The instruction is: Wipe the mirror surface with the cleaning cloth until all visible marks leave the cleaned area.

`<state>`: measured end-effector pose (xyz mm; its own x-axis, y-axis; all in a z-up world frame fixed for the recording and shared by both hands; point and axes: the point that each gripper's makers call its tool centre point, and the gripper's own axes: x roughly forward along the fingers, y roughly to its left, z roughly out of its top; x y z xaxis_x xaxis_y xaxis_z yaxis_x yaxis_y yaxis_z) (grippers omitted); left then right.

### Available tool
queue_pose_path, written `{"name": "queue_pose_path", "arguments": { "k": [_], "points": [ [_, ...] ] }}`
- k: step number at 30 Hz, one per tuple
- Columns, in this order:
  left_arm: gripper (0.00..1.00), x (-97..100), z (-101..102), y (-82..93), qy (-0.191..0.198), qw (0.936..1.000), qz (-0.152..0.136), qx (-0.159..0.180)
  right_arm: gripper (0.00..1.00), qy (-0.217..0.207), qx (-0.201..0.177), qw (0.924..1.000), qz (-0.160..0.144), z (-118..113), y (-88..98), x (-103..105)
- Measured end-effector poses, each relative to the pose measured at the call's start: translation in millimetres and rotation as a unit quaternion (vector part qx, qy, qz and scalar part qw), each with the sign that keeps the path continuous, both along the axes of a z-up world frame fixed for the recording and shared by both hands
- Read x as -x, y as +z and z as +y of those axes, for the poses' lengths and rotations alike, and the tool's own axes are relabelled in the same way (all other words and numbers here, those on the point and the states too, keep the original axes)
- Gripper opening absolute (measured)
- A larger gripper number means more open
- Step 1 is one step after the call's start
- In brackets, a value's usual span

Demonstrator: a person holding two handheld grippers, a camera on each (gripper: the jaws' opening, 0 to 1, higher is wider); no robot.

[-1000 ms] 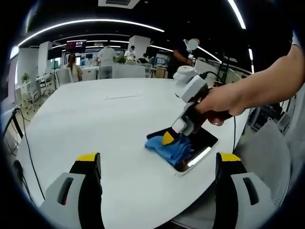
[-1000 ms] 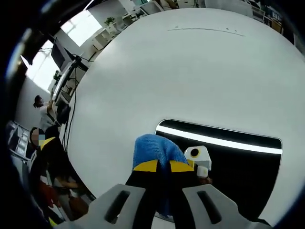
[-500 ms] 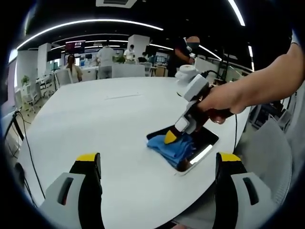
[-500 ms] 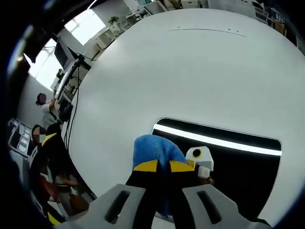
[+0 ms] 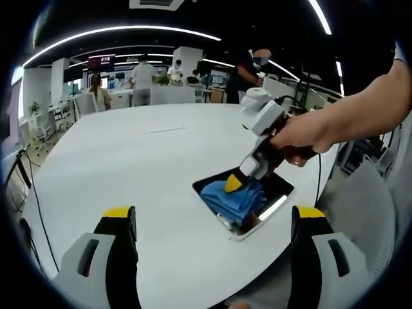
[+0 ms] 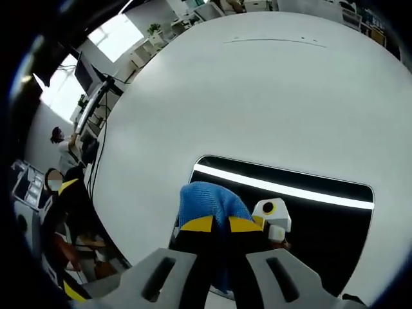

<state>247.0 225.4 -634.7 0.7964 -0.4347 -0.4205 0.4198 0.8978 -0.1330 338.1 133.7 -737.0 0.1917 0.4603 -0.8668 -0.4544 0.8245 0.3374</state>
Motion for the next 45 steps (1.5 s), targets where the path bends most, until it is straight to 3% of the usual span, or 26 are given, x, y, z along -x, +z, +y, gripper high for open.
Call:
{"name": "queue_pose_path", "arguments": {
  "k": [31, 45],
  "points": [
    [0.99, 9.7, -28, -5.7, 0.007, 1.0, 0.005, -0.004, 0.01, -0.02, -0.01, 0.9997, -0.009, -58, 0.8, -5],
    [0.99, 16.6, -29, -8.2, 0.008, 0.9998, 0.01, -0.013, 0.01, -0.022, -0.014, 0.9996, -0.009, -77, 0.4, -9]
  ]
}}
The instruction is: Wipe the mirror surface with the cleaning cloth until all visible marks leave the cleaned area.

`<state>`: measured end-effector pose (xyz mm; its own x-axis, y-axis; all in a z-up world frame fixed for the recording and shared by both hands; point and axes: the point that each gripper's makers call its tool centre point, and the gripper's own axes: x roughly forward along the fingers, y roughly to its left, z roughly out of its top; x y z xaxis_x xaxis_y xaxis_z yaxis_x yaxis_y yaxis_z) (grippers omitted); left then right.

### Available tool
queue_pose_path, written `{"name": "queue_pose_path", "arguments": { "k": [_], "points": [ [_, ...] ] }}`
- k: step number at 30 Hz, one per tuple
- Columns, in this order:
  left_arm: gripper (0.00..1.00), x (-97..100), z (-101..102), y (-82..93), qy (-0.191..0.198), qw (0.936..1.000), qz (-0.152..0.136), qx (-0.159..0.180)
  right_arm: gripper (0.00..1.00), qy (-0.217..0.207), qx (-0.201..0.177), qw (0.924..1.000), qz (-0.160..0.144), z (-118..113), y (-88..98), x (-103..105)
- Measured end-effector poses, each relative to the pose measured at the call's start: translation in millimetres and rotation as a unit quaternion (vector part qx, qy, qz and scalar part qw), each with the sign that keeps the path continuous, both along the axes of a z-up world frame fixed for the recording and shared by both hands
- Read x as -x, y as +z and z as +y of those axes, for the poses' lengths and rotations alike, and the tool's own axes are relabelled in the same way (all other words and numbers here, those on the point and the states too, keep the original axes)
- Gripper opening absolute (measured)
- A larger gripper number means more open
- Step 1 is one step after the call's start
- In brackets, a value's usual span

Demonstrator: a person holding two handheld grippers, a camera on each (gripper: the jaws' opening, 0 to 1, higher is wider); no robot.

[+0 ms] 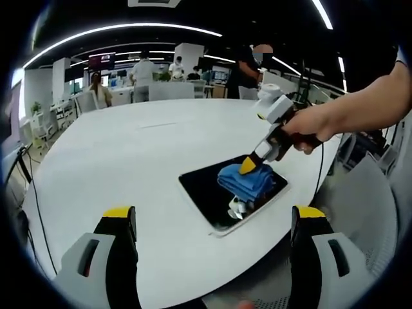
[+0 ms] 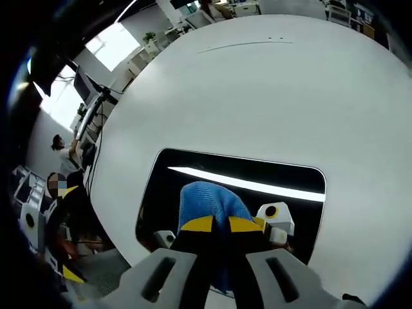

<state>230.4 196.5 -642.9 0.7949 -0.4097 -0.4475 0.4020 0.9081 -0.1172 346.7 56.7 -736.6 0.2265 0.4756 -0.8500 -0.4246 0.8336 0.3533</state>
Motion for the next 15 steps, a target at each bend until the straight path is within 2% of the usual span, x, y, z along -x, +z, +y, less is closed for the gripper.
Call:
{"name": "queue_pose_path", "arguments": {
  "k": [15],
  "points": [
    [0.99, -0.8, -3, 1.6, -0.001, 0.9999, -0.004, -0.015, 0.01, -0.011, 0.004, 0.9999, -0.005, -30, 0.6, -4]
  ]
}}
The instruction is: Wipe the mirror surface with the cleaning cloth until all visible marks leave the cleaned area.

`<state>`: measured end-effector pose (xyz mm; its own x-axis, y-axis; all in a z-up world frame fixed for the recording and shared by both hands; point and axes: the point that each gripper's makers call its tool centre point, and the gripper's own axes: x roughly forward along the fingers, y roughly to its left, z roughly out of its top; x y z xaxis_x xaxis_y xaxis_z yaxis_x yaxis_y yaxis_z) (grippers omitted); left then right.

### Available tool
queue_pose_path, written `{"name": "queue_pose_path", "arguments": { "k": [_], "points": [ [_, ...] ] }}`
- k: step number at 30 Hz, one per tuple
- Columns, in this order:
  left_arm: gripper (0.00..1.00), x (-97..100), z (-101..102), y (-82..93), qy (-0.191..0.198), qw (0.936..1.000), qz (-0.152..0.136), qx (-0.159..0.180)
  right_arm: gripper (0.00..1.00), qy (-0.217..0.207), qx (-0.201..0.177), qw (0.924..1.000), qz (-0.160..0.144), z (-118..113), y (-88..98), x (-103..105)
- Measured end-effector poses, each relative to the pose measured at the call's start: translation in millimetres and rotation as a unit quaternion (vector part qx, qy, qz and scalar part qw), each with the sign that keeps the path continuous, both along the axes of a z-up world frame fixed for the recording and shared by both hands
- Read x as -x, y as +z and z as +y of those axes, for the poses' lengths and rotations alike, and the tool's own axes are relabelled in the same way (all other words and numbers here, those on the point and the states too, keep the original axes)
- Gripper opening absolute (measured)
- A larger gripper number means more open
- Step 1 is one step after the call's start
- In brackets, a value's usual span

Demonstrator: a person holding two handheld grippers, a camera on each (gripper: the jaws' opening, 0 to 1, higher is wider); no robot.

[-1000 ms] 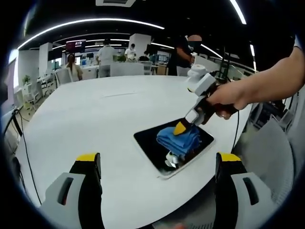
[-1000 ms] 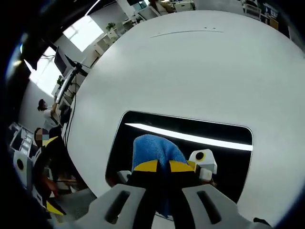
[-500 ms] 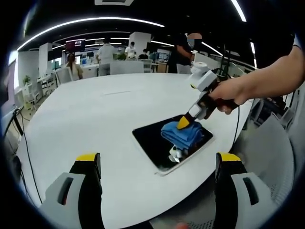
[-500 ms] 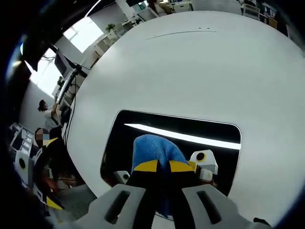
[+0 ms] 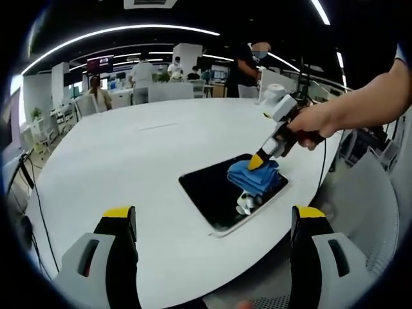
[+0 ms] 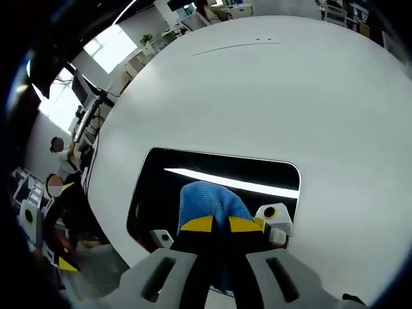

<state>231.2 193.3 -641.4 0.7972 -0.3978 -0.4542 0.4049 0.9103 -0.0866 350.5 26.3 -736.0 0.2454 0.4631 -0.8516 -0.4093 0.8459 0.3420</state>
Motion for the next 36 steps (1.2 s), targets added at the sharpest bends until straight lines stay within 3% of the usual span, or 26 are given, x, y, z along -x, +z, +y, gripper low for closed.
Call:
{"name": "queue_pose_path", "arguments": {
  "k": [17, 24, 28, 36],
  "points": [
    [0.99, -2.9, 2, -13.7, -0.01, 0.9998, 0.014, 0.005, 0.01, -0.018, 0.011, 0.9998, -0.002, -28, -2.8, -8],
    [0.99, -4.6, 1, -16.3, -0.003, 0.9999, 0.008, 0.011, 0.01, -0.026, 0.015, 0.9995, -0.003, -38, -3.7, -10],
    [0.99, -2.8, -2, -17.9, -0.018, 0.9998, 0.002, -0.004, 0.01, -0.035, 0.016, 0.9993, -0.004, -45, -4.4, -12],
    [0.99, -6.6, -7, -6.8, -0.018, 0.9997, -0.007, 0.014, 0.01, -0.044, 0.022, 0.9988, -0.003, -52, -3.1, -12]
  ]
}}
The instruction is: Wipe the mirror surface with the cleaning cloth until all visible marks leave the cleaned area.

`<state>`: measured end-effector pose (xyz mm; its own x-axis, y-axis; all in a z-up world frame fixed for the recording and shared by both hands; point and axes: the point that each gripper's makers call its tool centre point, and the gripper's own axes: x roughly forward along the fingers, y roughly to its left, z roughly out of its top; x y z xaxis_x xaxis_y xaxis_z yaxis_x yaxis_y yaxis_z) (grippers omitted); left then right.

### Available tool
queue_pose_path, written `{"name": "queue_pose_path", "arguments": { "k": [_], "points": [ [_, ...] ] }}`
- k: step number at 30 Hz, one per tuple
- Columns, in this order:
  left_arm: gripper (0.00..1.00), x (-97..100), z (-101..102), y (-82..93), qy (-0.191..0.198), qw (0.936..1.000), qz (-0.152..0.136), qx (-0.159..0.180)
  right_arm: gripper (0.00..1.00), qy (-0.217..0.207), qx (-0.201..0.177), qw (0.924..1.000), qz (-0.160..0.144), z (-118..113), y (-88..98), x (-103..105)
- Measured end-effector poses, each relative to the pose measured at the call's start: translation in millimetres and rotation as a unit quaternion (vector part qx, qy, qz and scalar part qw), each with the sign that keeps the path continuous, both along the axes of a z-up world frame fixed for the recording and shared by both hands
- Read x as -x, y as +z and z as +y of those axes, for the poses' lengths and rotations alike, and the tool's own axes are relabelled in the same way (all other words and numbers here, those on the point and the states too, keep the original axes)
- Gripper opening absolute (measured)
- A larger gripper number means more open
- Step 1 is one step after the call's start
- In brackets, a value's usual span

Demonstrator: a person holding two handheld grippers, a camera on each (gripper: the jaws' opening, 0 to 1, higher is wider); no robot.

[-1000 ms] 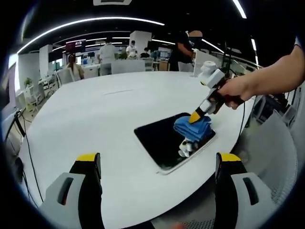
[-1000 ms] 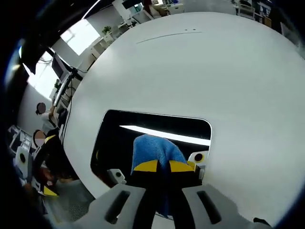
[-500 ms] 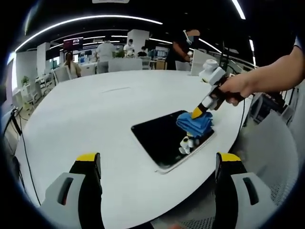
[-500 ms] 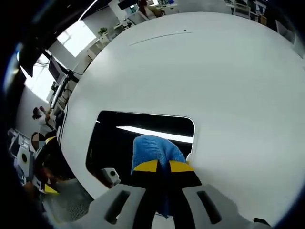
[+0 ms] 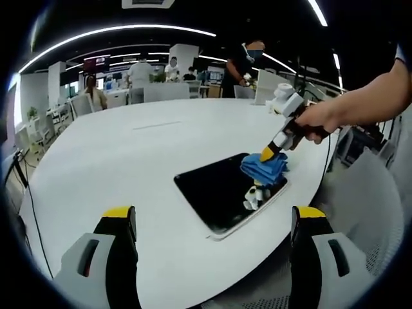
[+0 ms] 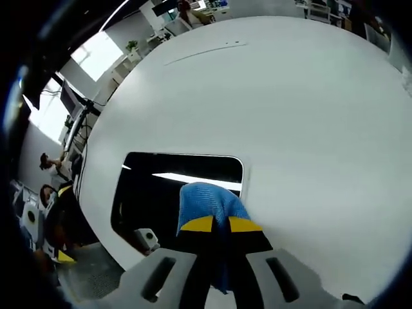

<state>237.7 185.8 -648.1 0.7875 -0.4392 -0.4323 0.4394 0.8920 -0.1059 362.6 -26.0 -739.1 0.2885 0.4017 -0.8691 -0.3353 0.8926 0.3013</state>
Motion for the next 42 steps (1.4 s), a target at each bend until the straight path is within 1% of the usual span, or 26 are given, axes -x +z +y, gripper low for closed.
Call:
{"name": "queue_pose_path", "arguments": {
  "k": [6, 8, 10, 12, 14, 16, 19, 21, 22, 24, 25, 27, 28, 30, 35, 40, 42],
  "points": [
    [0.99, -0.5, -1, -3.7, 0.003, 1.0, 0.005, 0.0, 0.01, -0.009, 0.007, 0.9999, -0.002, -8, -1.2, -2],
    [0.99, 0.9, -1, -8.3, 0.003, 1.0, 0.007, -0.006, 0.01, -0.01, 0.014, 0.9999, -0.003, -10, -0.9, -2],
    [0.99, 2.2, 1, -12.4, 0.006, 0.9999, 0.011, -0.01, 0.01, -0.012, 0.014, 0.9998, -0.003, -11, -0.1, -1],
    [0.99, 0.6, 4, -11.4, 0.017, 0.9998, 0.009, -0.002, 0.01, -0.01, 0.016, 0.9998, -0.005, -11, -1.1, -1],
    [0.99, 0.5, 5, -12.0, 0.017, 0.9998, 0.008, -0.005, 0.01, -0.007, 0.02, 0.9997, -0.008, -11, -1.9, -1],
    [0.99, 1.0, 5, -16.5, 0.014, 0.9998, 0.013, -0.009, 0.01, -0.01, 0.022, 0.9997, -0.008, -10, -1.6, 0],
    [0.99, 0.0, 6, -15.3, 0.012, 0.9998, 0.008, -0.015, 0.01, -0.013, 0.021, 0.9997, -0.004, -10, -1.7, 0],
    [0.99, -0.2, 6, -14.8, 0.009, 0.9997, 0.001, -0.021, 0.01, -0.01, 0.023, 0.9997, -0.007, -10, -0.8, 1],
    [0.99, 0.5, 8, -15.4, 0.01, 0.9998, -0.001, -0.016, 0.01, -0.008, 0.024, 0.9996, -0.012, -10, -0.5, 2],
    [0.99, -0.3, 12, -19.1, 0.021, 0.9997, 0.013, -0.005, 0.01, -0.005, 0.027, 0.9994, -0.021, -10, -1.4, 0],
    [0.99, -0.4, 13, -19.4, 0.024, 0.9996, 0.014, -0.009, 0.01, -0.012, 0.03, 0.9992, -0.025, -10, -0.1, 2],
    [0.99, 0.6, 11, -15.3, 0.021, 0.9997, -0.001, -0.011, 0.0, -0.013, 0.039, 0.9985, -0.036, -9, 2.1, 4],
    [0.99, 0.9, 11, -15.3, 0.022, 0.9997, 0.0, -0.011, 0.0, -0.018, 0.04, 0.9984, -0.036, -9, 2.7, 5],
    [0.99, 0.3, 14, -16.1, 0.028, 0.9995, 0.002, -0.014, 0.0, -0.025, 0.041, 0.9984, -0.03, -10, 1.9, 8],
    [0.99, 0.2, 11, -15.4, 0.019, 0.9996, 0.0, -0.02, 0.01, -0.026, 0.039, 0.9984, -0.031, -13, 3.8, 19],
    [0.99, 0.8, 11, -15.8, 0.02, 0.9997, 0.001, -0.016, 0.01, -0.028, 0.033, 0.9987, -0.028, -15, 5.1, 30],
    [0.99, 0.5, 10, -15.8, 0.019, 0.9997, 0.001, -0.013, 0.01, -0.028, 0.031, 0.9988, -0.026, -16, 2.8, 30]
  ]
}}
